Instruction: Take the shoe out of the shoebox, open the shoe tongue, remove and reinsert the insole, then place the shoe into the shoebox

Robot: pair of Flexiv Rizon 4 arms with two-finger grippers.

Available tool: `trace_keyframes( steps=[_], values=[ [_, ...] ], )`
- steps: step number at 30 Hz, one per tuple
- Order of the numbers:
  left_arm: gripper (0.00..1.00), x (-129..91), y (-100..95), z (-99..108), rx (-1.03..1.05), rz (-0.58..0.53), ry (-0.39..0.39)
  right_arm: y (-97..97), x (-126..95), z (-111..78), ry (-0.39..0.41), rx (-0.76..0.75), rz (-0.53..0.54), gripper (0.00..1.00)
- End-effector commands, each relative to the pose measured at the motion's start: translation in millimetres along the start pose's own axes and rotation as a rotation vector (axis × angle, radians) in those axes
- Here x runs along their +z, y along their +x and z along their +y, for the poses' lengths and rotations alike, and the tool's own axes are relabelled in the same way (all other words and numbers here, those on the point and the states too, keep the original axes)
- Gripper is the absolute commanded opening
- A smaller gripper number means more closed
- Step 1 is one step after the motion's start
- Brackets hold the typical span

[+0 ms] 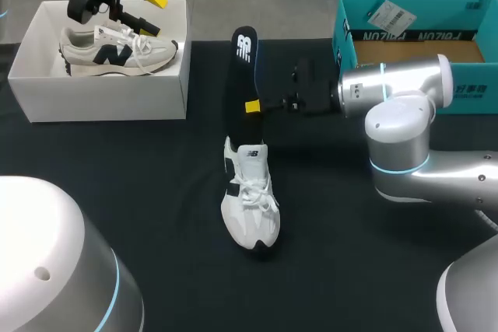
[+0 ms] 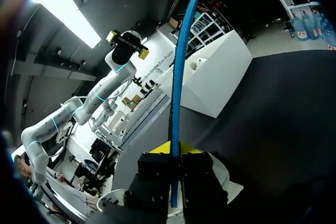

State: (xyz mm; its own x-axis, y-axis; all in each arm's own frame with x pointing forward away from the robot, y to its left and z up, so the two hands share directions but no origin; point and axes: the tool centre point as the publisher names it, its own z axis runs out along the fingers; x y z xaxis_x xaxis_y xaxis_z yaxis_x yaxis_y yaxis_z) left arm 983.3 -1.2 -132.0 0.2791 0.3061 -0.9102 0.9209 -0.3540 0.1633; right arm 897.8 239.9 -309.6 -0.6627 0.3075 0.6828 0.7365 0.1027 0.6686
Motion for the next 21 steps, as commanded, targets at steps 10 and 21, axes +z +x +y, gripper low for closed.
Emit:
trace_keyframes(
  steps=[10,21],
  values=[
    [1.00,-0.8,0.0,0.4,0.001,0.002,0.003,-5.9,11.4,-29.4,-0.014,-0.023,-0.003,0.00],
    [1.00,-0.8,0.0,0.4,0.001,0.002,0.003,-6.8,13.2,-44.7,0.004,-0.026,-0.015,0.00]
  ],
)
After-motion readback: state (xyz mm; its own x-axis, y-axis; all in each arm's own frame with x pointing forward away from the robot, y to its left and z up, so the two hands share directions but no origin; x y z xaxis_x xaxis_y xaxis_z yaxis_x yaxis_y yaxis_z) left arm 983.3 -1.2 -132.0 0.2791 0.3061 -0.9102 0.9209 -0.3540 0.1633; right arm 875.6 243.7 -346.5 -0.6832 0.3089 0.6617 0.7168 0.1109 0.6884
